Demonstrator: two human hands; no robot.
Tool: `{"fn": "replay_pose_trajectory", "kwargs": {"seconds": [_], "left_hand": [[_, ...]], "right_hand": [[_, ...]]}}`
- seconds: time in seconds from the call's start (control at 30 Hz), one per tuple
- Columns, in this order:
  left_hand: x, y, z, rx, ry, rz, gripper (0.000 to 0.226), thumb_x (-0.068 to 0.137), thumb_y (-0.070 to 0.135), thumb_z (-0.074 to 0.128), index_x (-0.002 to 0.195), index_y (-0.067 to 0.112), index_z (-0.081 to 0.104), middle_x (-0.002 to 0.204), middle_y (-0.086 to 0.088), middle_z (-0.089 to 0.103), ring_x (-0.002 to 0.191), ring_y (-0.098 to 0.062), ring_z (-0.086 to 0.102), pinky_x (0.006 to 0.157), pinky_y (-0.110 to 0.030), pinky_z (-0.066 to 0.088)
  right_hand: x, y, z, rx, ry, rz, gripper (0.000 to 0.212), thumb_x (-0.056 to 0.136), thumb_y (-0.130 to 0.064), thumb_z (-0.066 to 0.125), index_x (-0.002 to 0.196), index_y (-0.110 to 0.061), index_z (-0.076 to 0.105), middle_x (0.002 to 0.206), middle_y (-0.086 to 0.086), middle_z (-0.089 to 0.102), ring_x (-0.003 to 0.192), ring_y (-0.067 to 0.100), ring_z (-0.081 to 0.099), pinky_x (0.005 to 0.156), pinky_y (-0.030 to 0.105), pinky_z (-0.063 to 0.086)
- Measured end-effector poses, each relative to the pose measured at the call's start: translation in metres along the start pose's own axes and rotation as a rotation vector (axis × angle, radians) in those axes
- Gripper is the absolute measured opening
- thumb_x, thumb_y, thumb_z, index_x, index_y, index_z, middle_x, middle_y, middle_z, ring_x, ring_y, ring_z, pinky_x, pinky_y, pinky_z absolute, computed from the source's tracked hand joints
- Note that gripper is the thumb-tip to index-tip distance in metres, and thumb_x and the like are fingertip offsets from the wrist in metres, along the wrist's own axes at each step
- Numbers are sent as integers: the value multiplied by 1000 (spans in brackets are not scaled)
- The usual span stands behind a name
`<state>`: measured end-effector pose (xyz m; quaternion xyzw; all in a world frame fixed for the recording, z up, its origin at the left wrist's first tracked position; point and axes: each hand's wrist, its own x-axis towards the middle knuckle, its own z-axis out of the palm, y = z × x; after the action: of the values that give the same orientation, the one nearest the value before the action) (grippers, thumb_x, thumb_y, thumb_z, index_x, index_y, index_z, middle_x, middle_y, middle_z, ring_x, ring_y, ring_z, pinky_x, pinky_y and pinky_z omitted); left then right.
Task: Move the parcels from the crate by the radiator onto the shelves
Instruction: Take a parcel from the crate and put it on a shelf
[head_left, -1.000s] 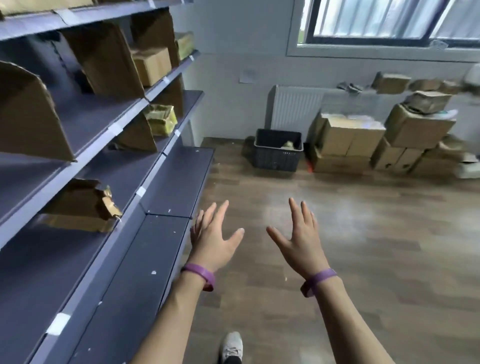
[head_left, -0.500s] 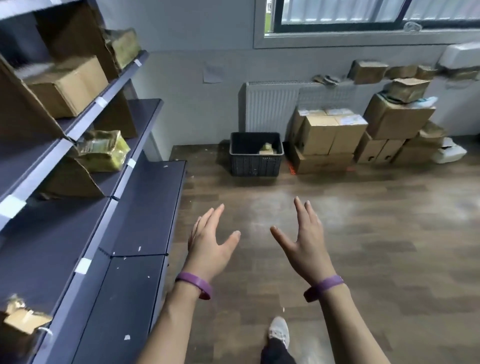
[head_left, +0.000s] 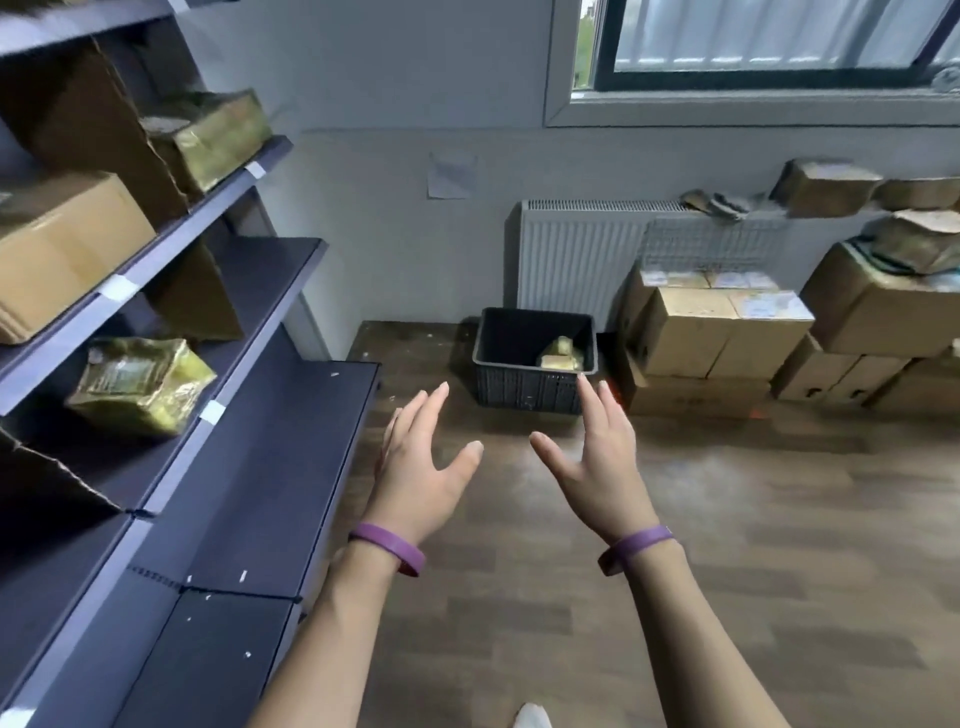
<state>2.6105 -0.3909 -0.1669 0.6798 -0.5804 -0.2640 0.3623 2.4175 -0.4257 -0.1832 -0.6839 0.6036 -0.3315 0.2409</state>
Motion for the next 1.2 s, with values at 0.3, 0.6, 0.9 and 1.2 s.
{"fn": "replay_pose_trajectory", "kwargs": {"seconds": [0.3, 0.6, 0.9, 1.2], "left_hand": [[147, 1, 36, 9, -20, -49, 67, 88, 38, 60, 146, 39, 27, 156, 9, 21, 145, -11, 10, 118, -42, 17], [360, -8, 70, -59, -99, -15, 69, 86, 34, 64, 146, 35, 29, 155, 5, 24, 145, -13, 13, 118, -39, 17], [544, 14, 110, -25, -274, 41, 71, 87, 39, 62, 147, 35, 26, 155, 6, 23, 144, -12, 15, 118, -37, 17], [690, 28, 186, -4, -294, 5, 71, 87, 40, 62, 147, 40, 23, 155, 9, 20, 144, -9, 9, 118, -35, 14]], "right_hand": [[146, 39, 20, -18, -70, 2, 82, 87, -42, 65, 153, -21, 21, 160, 6, 16, 148, 20, 7, 118, 34, 11], [328, 66, 44, -150, -34, 50, 80, 89, -44, 62, 152, -18, 19, 159, 3, 19, 148, 17, 6, 121, 37, 10], [490, 93, 53, -128, -4, 178, 83, 89, -46, 61, 153, -20, 15, 161, 8, 10, 149, 20, 2, 121, 37, 8], [653, 164, 57, -131, -61, 180, 85, 89, -50, 59, 154, -20, 12, 161, 11, 8, 149, 22, 3, 120, 38, 8]]}}
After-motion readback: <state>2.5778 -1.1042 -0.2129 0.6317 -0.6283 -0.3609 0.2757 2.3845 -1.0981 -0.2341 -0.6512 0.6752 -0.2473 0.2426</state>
